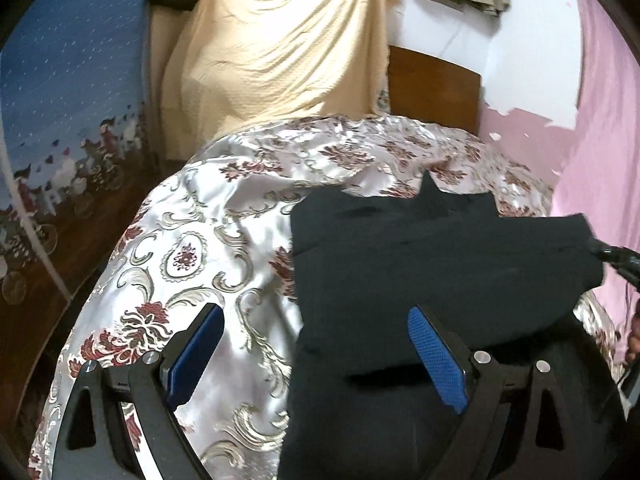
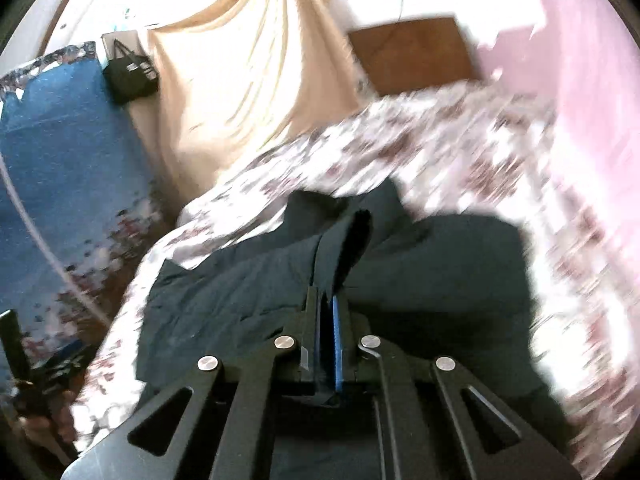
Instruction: Fold large clothes
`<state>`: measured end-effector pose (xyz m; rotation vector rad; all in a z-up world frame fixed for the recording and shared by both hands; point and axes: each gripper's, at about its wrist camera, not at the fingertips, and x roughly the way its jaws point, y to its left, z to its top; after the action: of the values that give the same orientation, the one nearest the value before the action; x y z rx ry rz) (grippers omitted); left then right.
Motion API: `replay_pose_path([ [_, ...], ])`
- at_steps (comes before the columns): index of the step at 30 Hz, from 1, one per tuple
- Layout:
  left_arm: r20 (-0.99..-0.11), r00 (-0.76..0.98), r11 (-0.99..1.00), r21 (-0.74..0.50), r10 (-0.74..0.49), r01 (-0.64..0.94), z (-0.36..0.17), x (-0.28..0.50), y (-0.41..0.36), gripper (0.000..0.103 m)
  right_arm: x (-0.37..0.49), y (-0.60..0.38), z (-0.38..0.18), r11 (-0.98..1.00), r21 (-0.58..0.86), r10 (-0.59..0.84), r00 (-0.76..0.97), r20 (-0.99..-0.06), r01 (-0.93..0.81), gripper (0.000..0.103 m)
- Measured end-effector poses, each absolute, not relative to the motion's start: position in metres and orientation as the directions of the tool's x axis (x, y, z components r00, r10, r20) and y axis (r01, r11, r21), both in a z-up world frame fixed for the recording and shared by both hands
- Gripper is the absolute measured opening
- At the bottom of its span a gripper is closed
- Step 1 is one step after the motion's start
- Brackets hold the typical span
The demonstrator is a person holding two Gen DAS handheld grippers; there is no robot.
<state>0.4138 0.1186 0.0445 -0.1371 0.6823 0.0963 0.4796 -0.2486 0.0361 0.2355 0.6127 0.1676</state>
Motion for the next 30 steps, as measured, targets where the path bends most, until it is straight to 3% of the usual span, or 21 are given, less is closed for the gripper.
replay_pose_path([
  [5,-0.662,0.748,0.982,-0.102,0.051,-0.157,0.032,0.444,0.129,0.093,0.495,-0.303,0.042,0.973,0.228,0.104,0.816,-0.569,0.034,0.005],
  [15,-0.757,0.647,0.993,0.027,0.093,-0.111,-0.023,0.519,0.098,0.093,0.52,-0.32,-0.023,0.988,0.094,-0.028,0.728,-0.685,0.126,0.006],
  [18,-0.767,0.634,0.993,0.029,0.096,-0.116,-0.029,0.523,0.093,0.093,0.52,-0.319,-0.022,0.987,0.016,-0.104,0.722,-0.683,0.158,0.017],
  [20,-0.76,0.644,0.993,0.009,0.085,-0.121,-0.026,0.522,0.089,0.093,0.514,-0.312,-0.012,0.991,-0.019,-0.115,0.753,-0.648,0.135,0.042],
  [21,-0.759,0.646,0.993,0.002,0.081,-0.122,-0.025,0.521,0.087,0.093,0.511,-0.307,-0.006,0.993,-0.028,-0.106,0.772,-0.627,0.114,0.059],
  [22,-0.76,0.646,0.993,0.002,0.079,-0.119,-0.023,0.521,0.084,0.093,0.507,-0.3,-0.001,0.996,-0.039,-0.084,0.794,-0.602,0.076,0.065],
  [25,-0.758,0.644,0.994,0.051,0.105,-0.102,-0.024,0.527,0.074,0.093,0.505,-0.275,-0.001,0.993,-0.113,-0.043,0.805,-0.591,-0.03,0.066],
  [30,-0.765,0.633,0.992,0.069,0.118,-0.102,-0.041,0.539,0.072,0.095,0.524,-0.263,-0.032,0.987,-0.136,-0.03,0.739,-0.673,-0.084,0.066],
])
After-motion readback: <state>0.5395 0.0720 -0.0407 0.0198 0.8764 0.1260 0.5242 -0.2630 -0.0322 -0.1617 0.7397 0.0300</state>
